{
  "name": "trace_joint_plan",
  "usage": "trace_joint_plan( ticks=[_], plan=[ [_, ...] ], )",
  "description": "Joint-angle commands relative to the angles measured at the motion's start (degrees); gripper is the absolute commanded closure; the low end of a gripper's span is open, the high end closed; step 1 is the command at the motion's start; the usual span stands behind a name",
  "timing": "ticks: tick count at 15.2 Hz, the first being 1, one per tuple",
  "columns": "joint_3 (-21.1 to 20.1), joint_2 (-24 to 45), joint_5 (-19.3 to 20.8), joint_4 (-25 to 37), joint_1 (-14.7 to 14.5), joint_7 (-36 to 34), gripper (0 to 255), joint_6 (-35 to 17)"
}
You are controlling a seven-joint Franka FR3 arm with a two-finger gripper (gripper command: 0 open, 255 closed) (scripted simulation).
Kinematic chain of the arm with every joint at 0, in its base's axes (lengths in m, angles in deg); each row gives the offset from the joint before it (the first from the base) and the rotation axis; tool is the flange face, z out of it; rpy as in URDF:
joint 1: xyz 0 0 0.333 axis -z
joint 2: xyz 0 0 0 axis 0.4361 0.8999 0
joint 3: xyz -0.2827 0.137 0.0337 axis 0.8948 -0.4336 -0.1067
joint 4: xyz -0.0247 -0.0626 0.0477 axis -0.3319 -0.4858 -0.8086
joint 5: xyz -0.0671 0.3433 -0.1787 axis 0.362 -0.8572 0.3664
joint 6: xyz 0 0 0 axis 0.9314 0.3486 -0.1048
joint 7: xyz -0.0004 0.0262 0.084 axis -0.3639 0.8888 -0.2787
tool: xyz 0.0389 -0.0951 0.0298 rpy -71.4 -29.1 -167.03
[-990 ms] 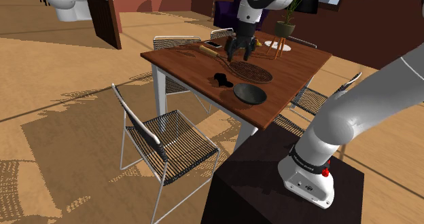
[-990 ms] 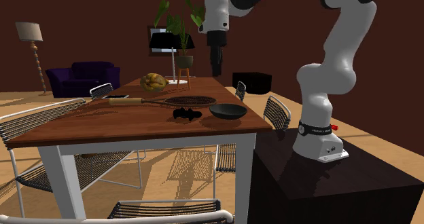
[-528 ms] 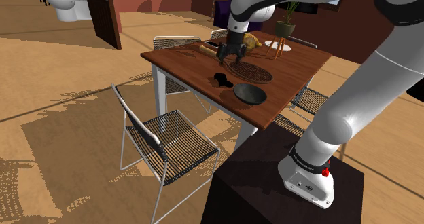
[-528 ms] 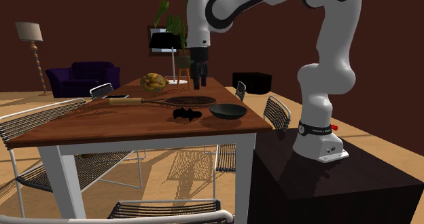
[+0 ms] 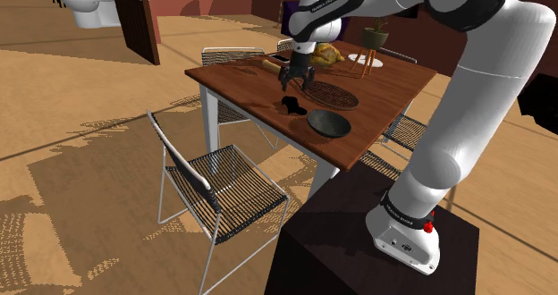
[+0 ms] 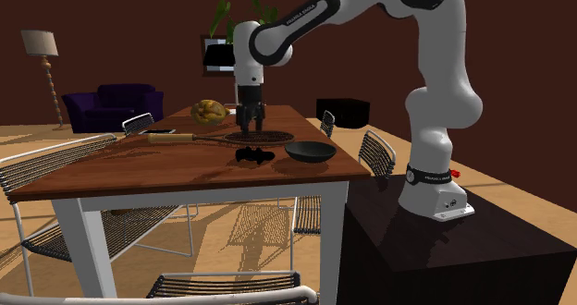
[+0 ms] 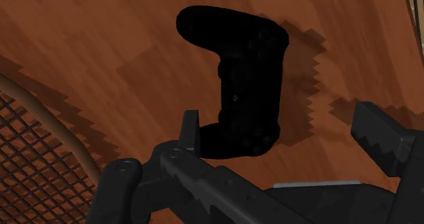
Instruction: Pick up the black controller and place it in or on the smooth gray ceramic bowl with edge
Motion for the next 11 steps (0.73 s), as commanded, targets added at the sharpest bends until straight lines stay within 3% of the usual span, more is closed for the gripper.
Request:
trace_joint_plan(
  ticks=[1,8,11],
  plan=[
    [0.36,2.52,-0.44,1.73,0.52,0.25,0,-0.70],
    [0.15,5.26,-1.12,-0.87,0.56,0.70,0,-5.99],
    [0.15,5.26,-1.12,-0.87,0.56,0.70,0,-5.99]
  ],
)
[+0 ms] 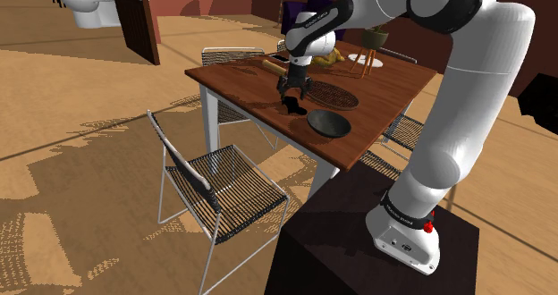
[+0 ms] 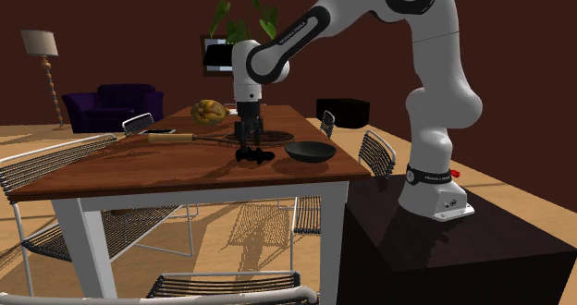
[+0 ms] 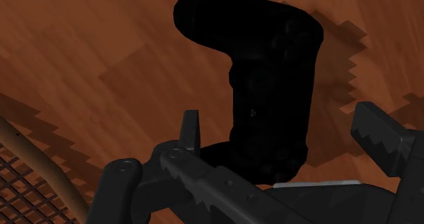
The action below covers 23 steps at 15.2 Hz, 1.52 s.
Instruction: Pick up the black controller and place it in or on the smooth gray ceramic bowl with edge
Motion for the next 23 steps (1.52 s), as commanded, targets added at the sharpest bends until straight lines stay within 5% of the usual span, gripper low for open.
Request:
trace_joint_plan(
  ticks=[1,5,6,22,23],
  plan=[
    [-0.01,0.12,-0.03,0.02,0.00,0.01,0,-0.12],
    [-0.01,0.12,-0.03,0.02,0.00,0.01,0,-0.12],
    [-0.01,0.12,-0.03,0.02,0.00,0.00,255,-0.12],
    [0.15,-1.89,0.45,1.56,-0.08,-0.36,255,3.33],
    [0.15,-1.89,0.45,1.56,-0.08,-0.36,0,3.33]
  ],
)
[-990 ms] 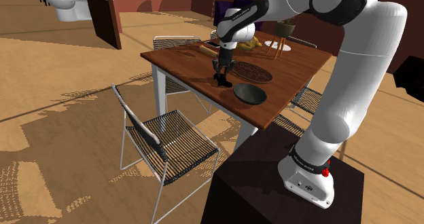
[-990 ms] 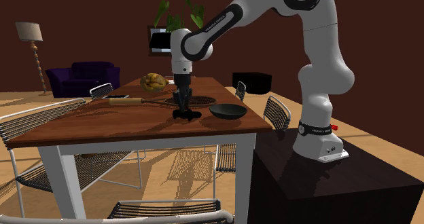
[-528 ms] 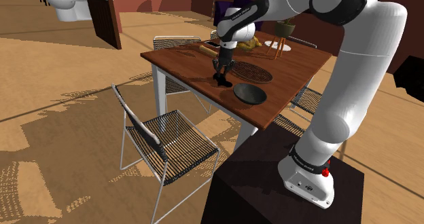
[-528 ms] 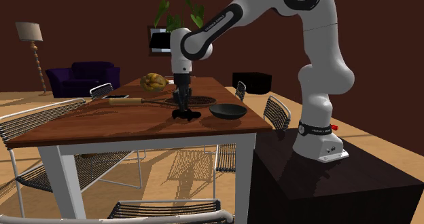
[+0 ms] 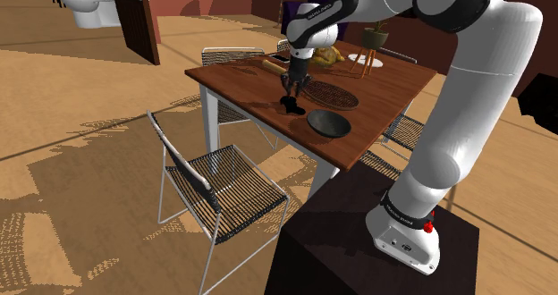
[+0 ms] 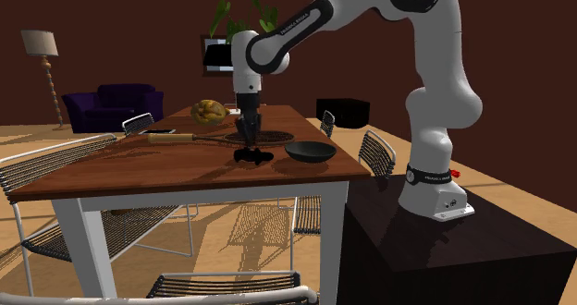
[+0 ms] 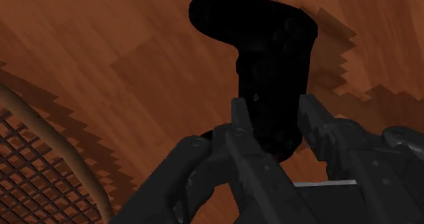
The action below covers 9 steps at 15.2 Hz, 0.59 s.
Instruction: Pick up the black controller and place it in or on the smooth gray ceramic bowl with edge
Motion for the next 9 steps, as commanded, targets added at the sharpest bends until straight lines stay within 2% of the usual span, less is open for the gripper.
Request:
trace_joint_plan(
  ticks=[1,2,9],
  plan=[
    [-0.17,3.04,7.31,4.72,-2.67,-5.72,0,3.61],
    [-0.14,6.65,13.74,9.90,-5.50,-10.37,0,7.97],
    [0.52,8.40,14.02,7.56,-5.56,-10.56,0,3.98]
  ],
)
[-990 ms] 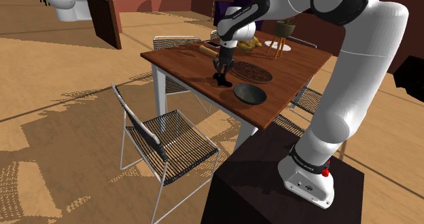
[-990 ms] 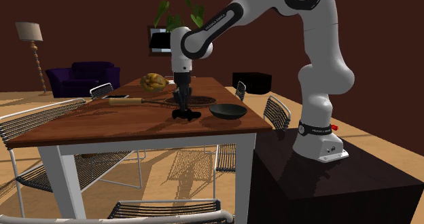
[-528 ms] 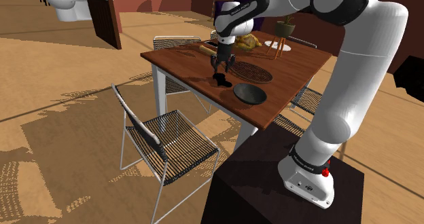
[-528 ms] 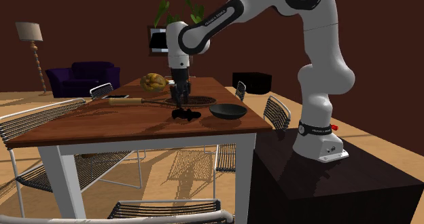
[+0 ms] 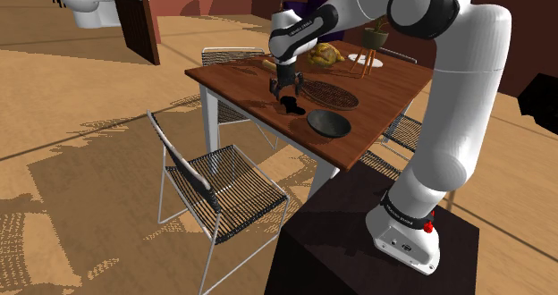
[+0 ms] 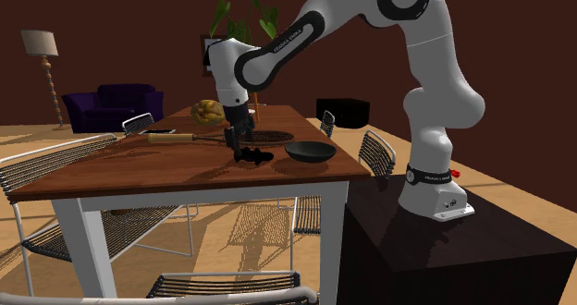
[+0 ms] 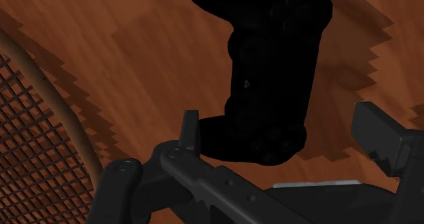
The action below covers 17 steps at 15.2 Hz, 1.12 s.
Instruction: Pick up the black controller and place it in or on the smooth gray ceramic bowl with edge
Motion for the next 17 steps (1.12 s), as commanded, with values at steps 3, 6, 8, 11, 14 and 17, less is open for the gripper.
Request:
trace_joint_plan(
  ticks=[3,6,8,11,14,17],
  plan=[
    [0.13,0.83,0.10,-0.90,0.25,0.02,0,-1.78],
    [0.13,0.84,0.10,-0.90,0.25,0.02,0,-1.78],
    [0.13,0.84,0.10,-0.90,0.25,0.02,0,-1.78],
    [0.13,0.84,0.10,-0.90,0.25,0.03,255,-1.77],
    [0.13,0.83,0.10,-0.90,0.25,0.03,255,-1.77],
    [0.13,0.82,0.10,-0.91,0.25,0.03,255,-1.77]
  ],
)
